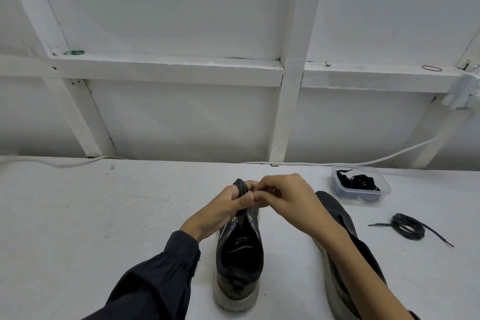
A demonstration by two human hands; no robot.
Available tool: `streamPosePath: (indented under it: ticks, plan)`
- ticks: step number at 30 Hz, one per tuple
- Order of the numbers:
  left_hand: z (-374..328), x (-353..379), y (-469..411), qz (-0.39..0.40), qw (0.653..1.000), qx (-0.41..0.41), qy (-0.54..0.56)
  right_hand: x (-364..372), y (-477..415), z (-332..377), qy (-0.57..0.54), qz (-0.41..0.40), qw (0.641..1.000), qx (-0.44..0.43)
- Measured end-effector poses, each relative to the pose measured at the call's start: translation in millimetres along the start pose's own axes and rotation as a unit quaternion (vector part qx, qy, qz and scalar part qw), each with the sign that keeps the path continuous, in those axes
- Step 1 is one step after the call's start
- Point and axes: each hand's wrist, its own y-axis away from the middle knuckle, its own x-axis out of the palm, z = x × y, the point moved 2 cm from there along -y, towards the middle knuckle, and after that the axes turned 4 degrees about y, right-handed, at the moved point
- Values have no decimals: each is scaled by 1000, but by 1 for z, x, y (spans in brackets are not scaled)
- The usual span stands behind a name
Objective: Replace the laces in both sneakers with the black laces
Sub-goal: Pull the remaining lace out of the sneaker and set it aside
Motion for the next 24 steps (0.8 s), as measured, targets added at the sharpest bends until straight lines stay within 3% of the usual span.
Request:
streamPosePath:
  ticks: [4,10,14,20,24]
  plan:
    - [-4,7,2,13,999,8,33,14,-1,-4,-73,-113,990,48]
    - [-3,12,2,15,999,22,18,35,4,-4,-205,-212,948,120]
    - [3,10,2,-4,1000,-1,24,48,7,-8,-280,-221,918,172]
    - [7,11,0,-14,1000,-8,24,65,17,-3,-350,-268,881,172]
    - [6,10,-2,-29,999,-6,42,73,24,5,-370,-254,881,151]
